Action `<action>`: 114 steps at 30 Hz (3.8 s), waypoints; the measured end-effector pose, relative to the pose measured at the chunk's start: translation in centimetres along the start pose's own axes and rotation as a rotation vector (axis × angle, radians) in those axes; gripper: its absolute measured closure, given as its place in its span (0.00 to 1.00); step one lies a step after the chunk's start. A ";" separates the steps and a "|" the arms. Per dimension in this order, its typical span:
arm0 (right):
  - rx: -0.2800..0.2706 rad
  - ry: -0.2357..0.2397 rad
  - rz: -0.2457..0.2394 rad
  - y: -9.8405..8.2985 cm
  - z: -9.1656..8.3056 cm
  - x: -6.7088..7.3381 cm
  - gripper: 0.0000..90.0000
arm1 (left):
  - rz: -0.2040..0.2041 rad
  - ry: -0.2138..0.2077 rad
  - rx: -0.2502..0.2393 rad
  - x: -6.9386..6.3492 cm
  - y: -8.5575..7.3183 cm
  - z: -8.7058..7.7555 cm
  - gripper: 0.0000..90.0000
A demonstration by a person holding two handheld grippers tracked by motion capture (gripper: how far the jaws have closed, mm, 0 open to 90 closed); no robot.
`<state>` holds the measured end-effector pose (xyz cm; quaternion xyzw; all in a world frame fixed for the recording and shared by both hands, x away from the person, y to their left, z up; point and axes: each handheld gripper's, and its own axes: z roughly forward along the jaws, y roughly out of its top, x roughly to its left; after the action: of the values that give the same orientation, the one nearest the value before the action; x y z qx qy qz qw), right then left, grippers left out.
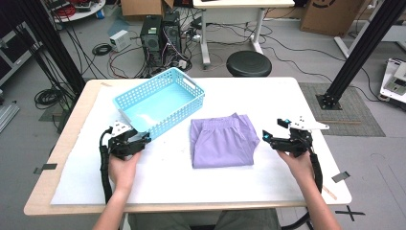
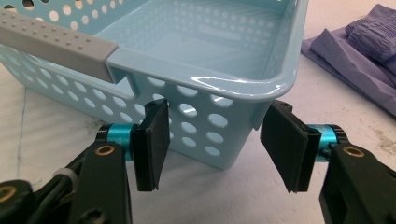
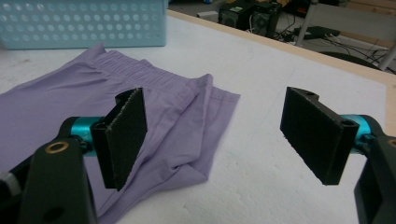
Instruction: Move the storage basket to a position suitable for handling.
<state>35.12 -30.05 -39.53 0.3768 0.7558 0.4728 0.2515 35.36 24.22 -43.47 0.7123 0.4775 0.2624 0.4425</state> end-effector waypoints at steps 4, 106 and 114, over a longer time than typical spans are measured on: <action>0.007 0.005 -0.019 0.1 0.2 0.4 0.26 | -0.015 0.007 -0.012 -0.1 0.1 -0.2 0.45; 0.214 0.358 -0.196 11.0 26.7 3.0 0.51 | -0.017 -0.042 -0.036 1.8 1.7 0.9 0.34; 0.232 0.367 -0.268 11.5 24.6 3.7 0.54 | -0.045 -0.040 -0.039 2.7 2.3 0.5 0.34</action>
<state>54.91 -11.03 -39.71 0.2074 0.8813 0.4055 0.1257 37.85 26.12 -41.76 0.6977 0.4791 0.2474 0.4716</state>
